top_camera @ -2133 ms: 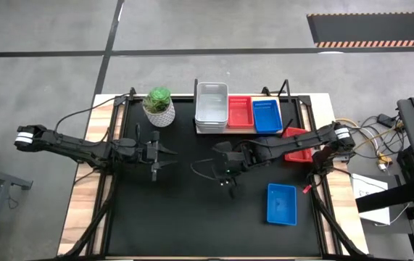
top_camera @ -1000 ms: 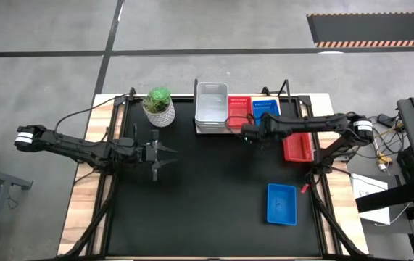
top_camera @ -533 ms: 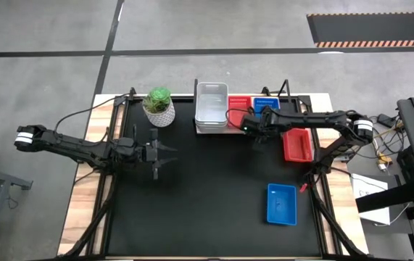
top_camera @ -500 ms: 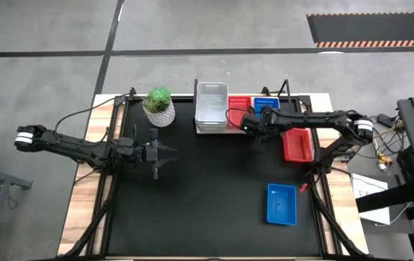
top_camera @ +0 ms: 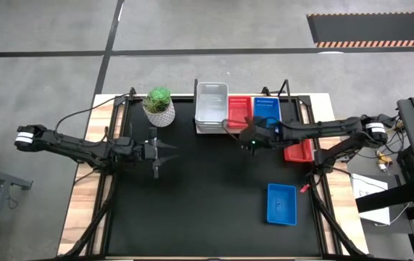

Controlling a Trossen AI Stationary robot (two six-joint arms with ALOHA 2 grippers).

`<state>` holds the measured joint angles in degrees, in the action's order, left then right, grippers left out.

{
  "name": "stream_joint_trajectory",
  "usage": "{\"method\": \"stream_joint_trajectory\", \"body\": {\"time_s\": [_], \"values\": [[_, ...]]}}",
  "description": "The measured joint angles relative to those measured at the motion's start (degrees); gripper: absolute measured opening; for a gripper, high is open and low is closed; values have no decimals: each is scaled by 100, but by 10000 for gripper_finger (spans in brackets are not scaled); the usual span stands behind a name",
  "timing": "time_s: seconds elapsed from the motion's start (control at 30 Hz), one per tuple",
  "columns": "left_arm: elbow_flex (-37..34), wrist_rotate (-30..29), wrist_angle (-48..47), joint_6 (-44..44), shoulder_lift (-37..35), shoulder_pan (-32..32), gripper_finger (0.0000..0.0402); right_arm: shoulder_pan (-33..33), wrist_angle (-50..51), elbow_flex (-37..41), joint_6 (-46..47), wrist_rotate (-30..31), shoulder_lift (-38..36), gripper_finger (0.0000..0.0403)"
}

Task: Stack baskets on shelf by color
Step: Stack the blue bin on the blue bin on the shelf

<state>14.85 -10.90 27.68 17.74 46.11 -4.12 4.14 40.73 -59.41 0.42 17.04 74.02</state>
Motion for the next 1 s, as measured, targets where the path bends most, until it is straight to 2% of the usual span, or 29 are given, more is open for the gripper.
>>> {"method": "stream_joint_trajectory", "body": {"time_s": [0.17,0.27,0.47,0.8,1.0], "values": [[0,2,917,-610,296,0,118,-144,-2269,673,-1092,-1688,-346,8],[0,9,1249,-738,622,-2,118,-142,-3359,1067,-1515,-2282,-460,8],[9,11,1956,-846,1420,-2,118,-135,-4415,1603,-1907,-2304,-493,8],[67,13,3157,-857,2644,-2,118,-135,-4427,1689,-1905,-2304,-463,8],[220,13,3358,-859,3112,-2,118,-135,-4431,1691,-1907,-2304,-463,8]]}}
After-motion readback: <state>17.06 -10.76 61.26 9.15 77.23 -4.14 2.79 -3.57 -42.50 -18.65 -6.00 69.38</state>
